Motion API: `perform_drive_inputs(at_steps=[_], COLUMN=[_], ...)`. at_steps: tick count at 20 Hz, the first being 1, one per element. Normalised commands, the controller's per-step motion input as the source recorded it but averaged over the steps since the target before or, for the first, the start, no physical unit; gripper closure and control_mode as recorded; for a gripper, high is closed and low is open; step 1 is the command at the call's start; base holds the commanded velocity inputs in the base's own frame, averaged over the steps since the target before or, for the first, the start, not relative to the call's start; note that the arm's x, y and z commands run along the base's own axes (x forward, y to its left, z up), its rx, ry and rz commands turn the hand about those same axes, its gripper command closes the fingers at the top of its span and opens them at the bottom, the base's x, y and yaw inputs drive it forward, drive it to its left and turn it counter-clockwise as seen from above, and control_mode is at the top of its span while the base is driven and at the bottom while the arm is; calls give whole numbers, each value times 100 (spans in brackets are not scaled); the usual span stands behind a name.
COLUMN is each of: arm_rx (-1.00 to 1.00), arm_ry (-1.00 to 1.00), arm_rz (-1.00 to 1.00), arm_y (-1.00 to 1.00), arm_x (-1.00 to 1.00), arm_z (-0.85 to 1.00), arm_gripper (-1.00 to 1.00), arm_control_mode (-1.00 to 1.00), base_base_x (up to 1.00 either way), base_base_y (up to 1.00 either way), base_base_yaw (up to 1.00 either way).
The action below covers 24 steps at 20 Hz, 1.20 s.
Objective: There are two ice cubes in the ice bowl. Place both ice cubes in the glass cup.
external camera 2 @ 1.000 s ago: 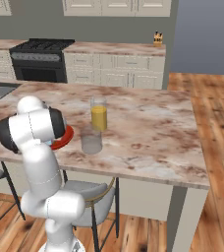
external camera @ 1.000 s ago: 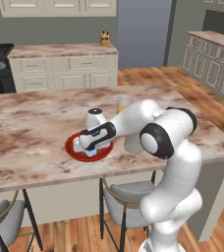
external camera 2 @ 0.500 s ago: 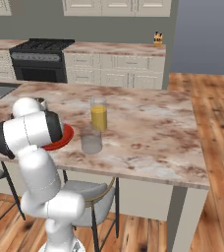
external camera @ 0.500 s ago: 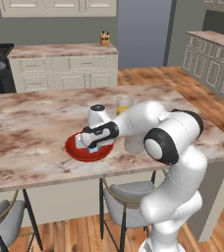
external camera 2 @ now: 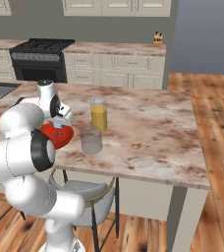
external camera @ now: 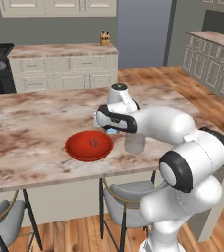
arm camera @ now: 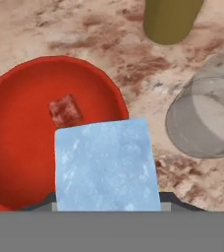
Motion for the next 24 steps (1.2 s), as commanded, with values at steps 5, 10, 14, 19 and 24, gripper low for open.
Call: perform_drive_inputs(at_steps=[5,10,14,19,24], arm_rx=[6,0,0,0,1], arm_ry=[0,0,1,0,0], arm_rz=[-22,-16,-7,0,0], arm_y=[-100,-95,-24,-1,-4], arm_x=[-11,-6,4,26,28], arm_z=[43,0,-1,-12,-15], arm_gripper=[100,100,100,100,100], arm_control_mode=[-100,-100,-100,-100,-100], base_base_x=[0,0,0,0,0], base_base_y=[0,0,0,0,0], base_base_yaw=[0,0,0,0,0])
